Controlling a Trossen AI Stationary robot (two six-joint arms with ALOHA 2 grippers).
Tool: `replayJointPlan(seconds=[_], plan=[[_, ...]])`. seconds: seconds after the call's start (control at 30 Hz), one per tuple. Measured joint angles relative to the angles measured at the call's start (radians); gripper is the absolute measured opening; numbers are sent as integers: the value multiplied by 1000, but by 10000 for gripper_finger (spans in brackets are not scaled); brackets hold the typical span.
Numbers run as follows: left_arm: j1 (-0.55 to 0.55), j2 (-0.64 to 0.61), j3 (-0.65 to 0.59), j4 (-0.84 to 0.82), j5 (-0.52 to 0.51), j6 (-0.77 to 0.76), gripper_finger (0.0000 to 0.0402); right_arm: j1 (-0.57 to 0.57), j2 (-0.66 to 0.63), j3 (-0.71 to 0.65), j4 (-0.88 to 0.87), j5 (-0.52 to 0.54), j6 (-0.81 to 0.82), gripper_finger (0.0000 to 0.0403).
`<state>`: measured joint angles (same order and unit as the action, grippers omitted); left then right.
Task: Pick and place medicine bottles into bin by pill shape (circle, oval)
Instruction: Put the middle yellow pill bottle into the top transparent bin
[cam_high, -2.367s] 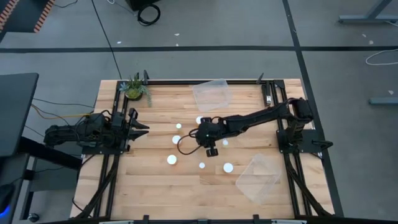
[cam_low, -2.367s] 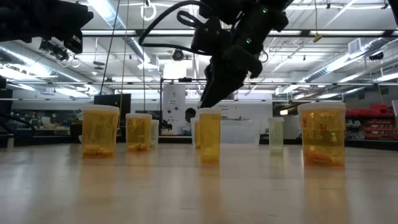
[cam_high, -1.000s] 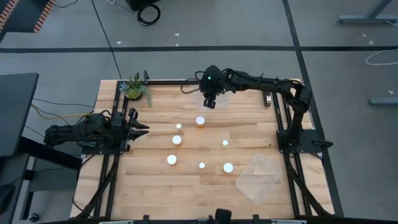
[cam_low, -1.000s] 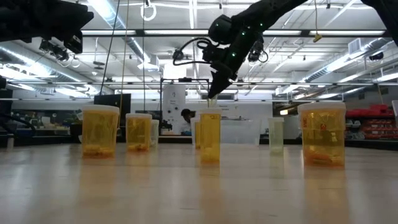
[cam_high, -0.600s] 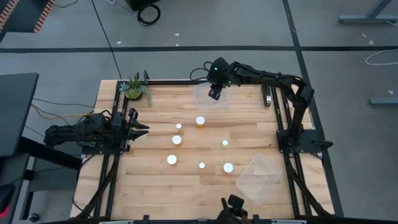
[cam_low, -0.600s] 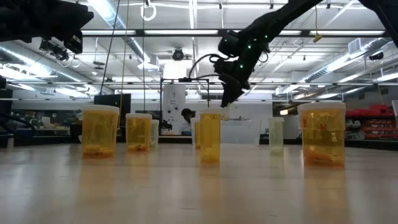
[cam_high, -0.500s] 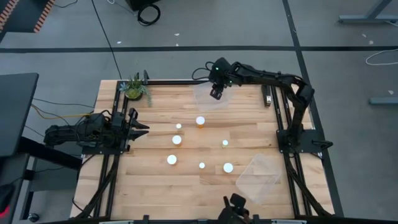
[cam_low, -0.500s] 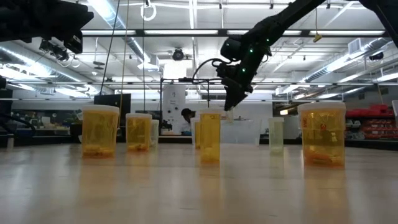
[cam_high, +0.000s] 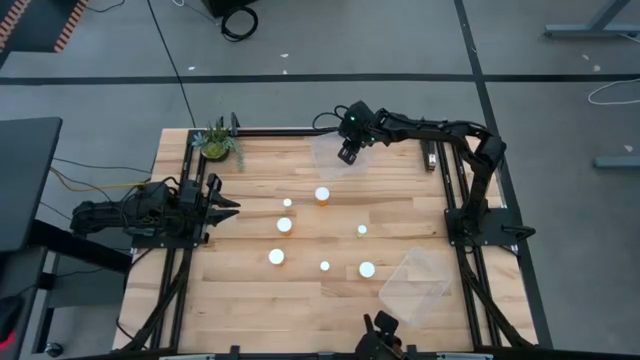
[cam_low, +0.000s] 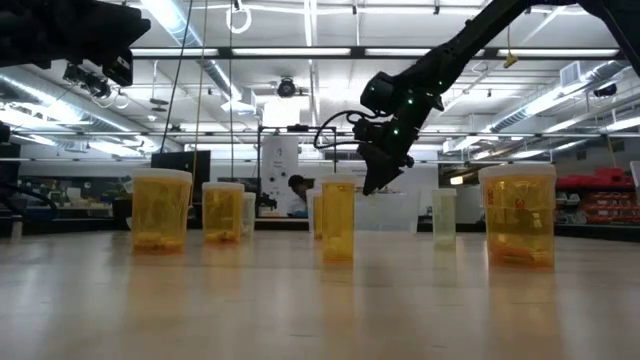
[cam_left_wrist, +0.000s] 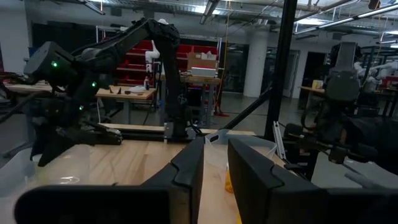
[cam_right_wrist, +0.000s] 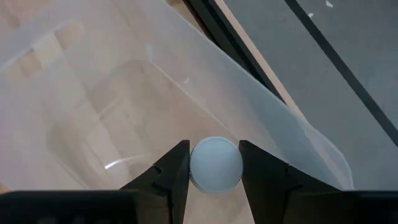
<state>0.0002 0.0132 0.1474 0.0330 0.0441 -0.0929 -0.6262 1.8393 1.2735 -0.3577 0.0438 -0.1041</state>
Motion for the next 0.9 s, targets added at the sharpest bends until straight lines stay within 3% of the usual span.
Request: replayJointPlan(seconds=[0.63,0.9], plan=[[0,0,0,0,0,0,87,-4,0,-35,32,96,123,139],[0,0,0,0,0,0,81,32,0,-35,22,39,25,139]])
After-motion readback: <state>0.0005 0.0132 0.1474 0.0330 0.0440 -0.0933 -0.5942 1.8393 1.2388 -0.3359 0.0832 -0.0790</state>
